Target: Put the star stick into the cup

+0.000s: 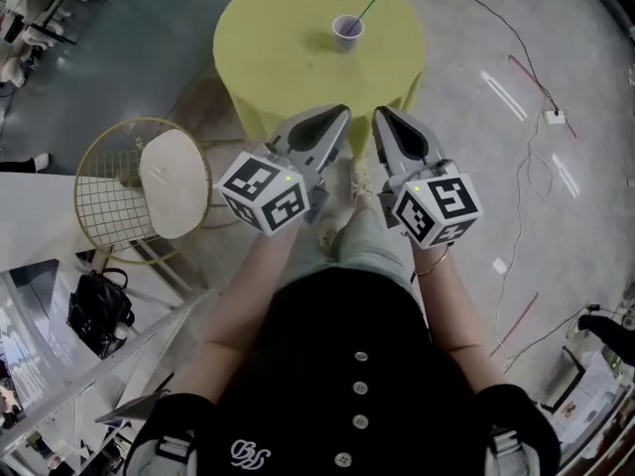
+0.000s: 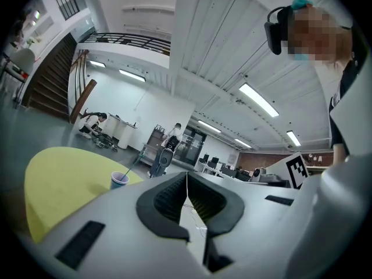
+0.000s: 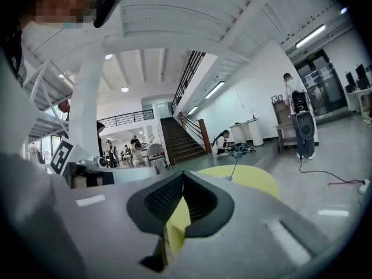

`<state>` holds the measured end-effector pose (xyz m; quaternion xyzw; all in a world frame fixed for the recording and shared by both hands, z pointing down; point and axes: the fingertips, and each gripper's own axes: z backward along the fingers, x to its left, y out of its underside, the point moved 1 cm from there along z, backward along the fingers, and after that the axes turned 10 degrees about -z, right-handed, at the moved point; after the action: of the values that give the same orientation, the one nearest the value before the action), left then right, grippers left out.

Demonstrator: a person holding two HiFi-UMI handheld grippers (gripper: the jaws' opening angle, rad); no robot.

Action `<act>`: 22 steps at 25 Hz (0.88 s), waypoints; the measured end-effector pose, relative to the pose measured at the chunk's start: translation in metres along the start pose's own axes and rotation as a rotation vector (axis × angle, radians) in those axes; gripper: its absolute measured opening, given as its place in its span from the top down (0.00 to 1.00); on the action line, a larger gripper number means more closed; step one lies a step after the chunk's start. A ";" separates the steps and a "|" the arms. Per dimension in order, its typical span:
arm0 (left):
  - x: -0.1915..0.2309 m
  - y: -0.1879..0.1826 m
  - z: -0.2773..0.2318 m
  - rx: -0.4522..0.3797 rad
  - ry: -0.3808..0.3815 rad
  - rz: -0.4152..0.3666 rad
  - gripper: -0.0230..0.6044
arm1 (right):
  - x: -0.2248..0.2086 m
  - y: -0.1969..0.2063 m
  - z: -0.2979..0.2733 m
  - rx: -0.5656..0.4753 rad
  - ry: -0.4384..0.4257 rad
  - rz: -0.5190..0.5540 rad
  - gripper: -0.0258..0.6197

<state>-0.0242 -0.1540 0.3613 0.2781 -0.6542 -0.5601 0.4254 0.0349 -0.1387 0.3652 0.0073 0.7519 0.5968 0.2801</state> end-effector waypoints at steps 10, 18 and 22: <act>-0.004 0.011 0.024 0.012 0.004 0.014 0.94 | 0.028 0.020 0.005 0.030 -0.008 0.026 0.96; -0.004 0.009 0.026 0.009 0.003 0.026 0.94 | 0.035 0.024 0.004 0.041 0.008 0.053 0.96; -0.007 0.000 0.025 -0.011 0.014 0.021 0.94 | 0.032 0.024 0.005 0.035 0.024 0.051 0.96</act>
<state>-0.0421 -0.1353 0.3593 0.2727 -0.6513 -0.5571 0.4372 0.0025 -0.1165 0.3726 0.0240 0.7650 0.5906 0.2559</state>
